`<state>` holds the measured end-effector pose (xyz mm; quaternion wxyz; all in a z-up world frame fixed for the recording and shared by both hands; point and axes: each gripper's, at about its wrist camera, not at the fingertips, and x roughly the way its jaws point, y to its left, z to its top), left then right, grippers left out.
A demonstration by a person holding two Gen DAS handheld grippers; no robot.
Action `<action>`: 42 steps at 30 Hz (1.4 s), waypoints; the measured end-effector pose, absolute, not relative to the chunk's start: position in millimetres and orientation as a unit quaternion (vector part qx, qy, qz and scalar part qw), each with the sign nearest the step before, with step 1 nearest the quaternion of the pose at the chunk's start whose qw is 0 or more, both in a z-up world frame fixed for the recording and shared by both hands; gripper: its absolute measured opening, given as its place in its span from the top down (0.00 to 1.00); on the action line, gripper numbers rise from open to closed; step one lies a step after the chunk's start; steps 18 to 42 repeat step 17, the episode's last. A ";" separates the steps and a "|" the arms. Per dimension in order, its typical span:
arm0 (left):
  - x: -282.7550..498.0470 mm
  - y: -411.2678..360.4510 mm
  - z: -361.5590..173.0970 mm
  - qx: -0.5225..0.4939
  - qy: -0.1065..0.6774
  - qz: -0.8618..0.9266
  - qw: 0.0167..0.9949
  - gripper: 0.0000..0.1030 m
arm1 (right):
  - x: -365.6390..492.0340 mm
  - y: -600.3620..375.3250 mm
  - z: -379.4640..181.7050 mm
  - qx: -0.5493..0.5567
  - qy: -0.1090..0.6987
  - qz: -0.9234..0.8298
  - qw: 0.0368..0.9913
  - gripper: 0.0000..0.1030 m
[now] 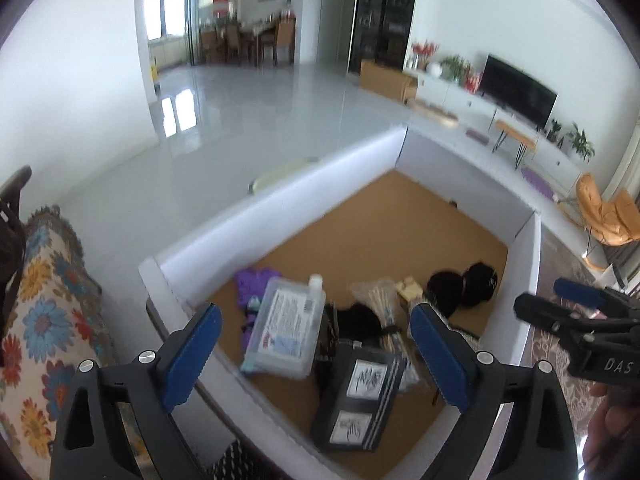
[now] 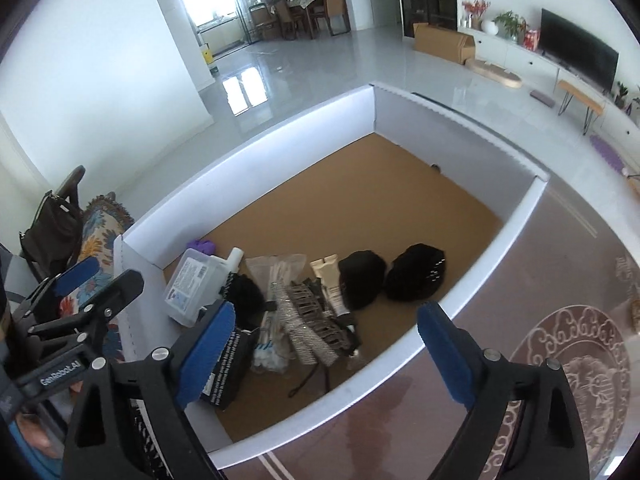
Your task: Organize objects
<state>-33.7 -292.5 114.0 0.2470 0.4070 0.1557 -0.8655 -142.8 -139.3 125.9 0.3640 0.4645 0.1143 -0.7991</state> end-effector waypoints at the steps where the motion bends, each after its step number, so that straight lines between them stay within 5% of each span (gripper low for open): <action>1: -37.2 -291.7 110.7 0.420 0.154 -0.860 0.244 0.07 | -145.0 -138.7 127.6 0.465 0.115 -0.800 0.363 0.10; 42: -24.8 -271.8 123.5 0.371 0.108 -0.884 0.262 0.01 | -151.8 -131.0 124.5 0.459 0.105 -0.808 0.354 0.10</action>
